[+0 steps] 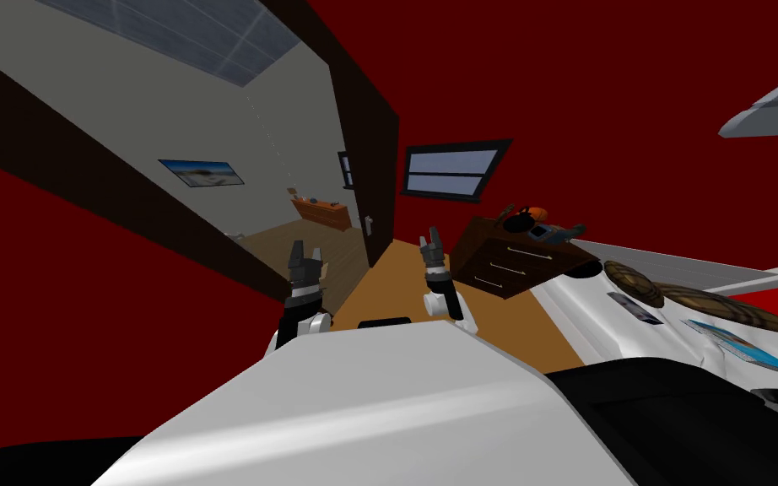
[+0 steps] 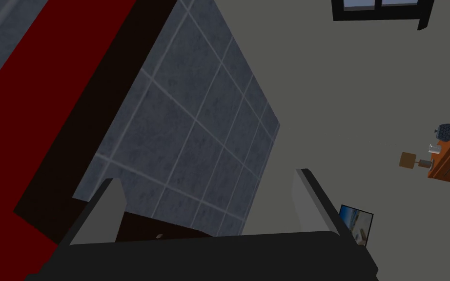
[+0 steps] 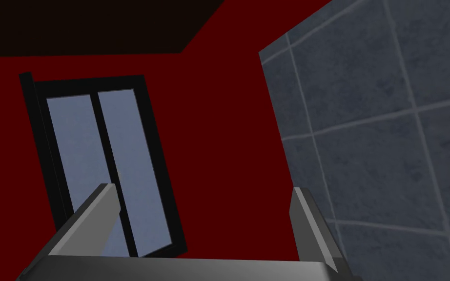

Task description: Push the door open

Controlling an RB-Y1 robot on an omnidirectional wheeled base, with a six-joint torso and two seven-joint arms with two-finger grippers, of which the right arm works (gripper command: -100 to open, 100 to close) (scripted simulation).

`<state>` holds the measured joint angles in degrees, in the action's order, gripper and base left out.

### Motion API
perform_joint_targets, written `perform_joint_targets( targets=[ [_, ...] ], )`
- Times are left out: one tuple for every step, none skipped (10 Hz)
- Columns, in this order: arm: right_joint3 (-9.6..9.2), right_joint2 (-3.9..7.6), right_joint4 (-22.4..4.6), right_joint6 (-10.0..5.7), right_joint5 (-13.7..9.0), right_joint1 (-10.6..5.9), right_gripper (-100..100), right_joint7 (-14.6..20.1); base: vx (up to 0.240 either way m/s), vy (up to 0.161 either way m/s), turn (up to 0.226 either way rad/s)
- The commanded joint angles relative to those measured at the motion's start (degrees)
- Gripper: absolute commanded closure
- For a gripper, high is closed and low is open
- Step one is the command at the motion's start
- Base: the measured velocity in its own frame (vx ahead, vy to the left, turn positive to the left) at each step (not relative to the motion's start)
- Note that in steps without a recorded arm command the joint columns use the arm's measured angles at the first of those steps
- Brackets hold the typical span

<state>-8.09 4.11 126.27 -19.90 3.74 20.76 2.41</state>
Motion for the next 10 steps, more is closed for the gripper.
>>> perform_joint_targets(
  targets=[
    [-1.88,0.33,-1.44,-0.45,-0.17,-0.46,-100,0.40,0.134,-0.022,-0.038],
    [-3.20,0.51,-2.71,-0.45,-0.31,-1.33,-100,0.71,0.178,-0.036,-0.050],
    [-4.62,0.69,-4.07,-0.45,-0.45,-2.27,-100,1.04,0.216,-0.034,-0.035],
    [-5.33,0.78,-4.75,-0.45,-0.52,-2.74,-100,1.20,0.178,-0.031,-0.034],
    [-6.04,0.87,-5.43,-0.45,-0.60,-3.20,-100,1.37,0.113,-0.030,-0.024],
    [-7.46,1.05,-6.80,-0.45,-0.74,-4.14,-100,1.69,0.114,-0.048,-0.039],
    [-8.24,1.13,-7.55,-0.45,-0.82,-4.66,-100,1.88,0.126,-0.033,-0.030],
    [-9.81,1.28,-9.06,-0.45,-0.98,-5.70,-100,2.24,0.165,-0.016,-0.036],
    [-10.59,1.36,-9.81,-0.45,-1.06,-6.21,-100,2.42,0.162,-0.024,-0.035],
    [-11.37,1.44,-10.57,-0.45,-1.14,-6.73,-100,2.60,0.116,-0.025,-0.025]
  ],
)
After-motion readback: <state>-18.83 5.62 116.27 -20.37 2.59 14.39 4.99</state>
